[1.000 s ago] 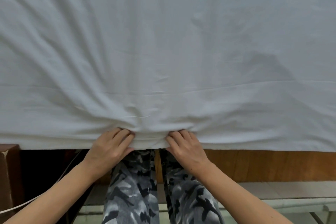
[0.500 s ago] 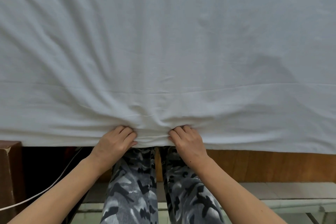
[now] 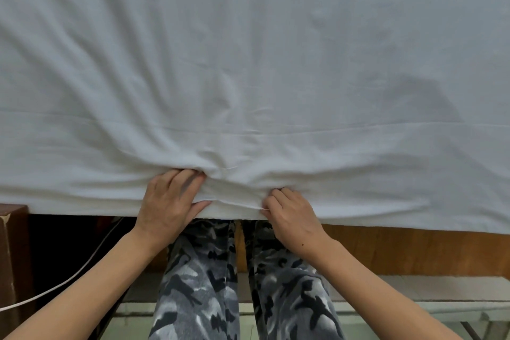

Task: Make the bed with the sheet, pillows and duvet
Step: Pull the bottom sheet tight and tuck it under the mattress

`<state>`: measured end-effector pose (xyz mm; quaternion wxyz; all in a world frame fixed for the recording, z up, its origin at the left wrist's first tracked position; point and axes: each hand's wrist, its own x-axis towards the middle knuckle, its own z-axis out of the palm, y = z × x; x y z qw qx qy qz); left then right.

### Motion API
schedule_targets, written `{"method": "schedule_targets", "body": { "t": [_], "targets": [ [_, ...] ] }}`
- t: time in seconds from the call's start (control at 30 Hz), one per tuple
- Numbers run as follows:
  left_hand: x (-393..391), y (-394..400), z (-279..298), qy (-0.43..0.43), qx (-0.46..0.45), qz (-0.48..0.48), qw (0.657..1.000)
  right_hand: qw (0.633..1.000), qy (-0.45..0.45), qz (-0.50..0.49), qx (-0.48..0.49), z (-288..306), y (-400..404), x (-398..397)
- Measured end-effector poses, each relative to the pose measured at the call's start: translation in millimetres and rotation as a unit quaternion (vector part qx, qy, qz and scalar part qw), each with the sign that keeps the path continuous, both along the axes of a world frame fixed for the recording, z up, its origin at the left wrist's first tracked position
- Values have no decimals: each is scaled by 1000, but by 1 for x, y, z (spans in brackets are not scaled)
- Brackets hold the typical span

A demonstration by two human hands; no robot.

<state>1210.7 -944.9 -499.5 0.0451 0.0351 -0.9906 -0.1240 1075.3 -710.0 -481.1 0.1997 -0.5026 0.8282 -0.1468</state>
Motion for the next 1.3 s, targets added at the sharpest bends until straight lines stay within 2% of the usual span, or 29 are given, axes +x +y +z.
{"method": "schedule_targets", "body": {
  "t": [0.1, 0.2, 0.27, 0.37, 0.67, 0.8, 1.0, 1.07, 1.17, 1.3],
  "targets": [
    [-12, -5, -1, 39, -3, -20, 999, 1000, -5, 19, 14, 4, -3, -5],
    [-23, -9, -3, 65, -2, -32, 997, 1000, 14, -25, 0, 1, -7, -7],
    [-26, -10, -6, 64, 0, -48, 997, 996, 56, -70, -22, -2, -8, -9],
    [-27, -12, -7, 55, 24, -70, 996, 990, 114, -78, -36, -7, -13, -13],
    [-26, -16, 6, 23, 75, -119, 990, 981, 151, -110, -47, -14, -12, -20],
    [-26, -15, 9, -1, 98, -109, 989, 990, 114, -64, -54, -12, -15, -32],
    [-19, -10, 27, -16, 148, -105, 983, 999, -11, -5, -44, 11, -3, -28],
    [-16, -12, 25, -30, 142, -137, 980, 999, -19, 7, -40, 12, -2, -23],
    [-28, -19, 15, -83, 109, -204, 969, 998, 15, 56, 10, 1, -10, -29],
    [-35, -25, 19, -185, 110, -337, 917, 983, 15, 181, 26, 1, -12, -40]
  ]
}}
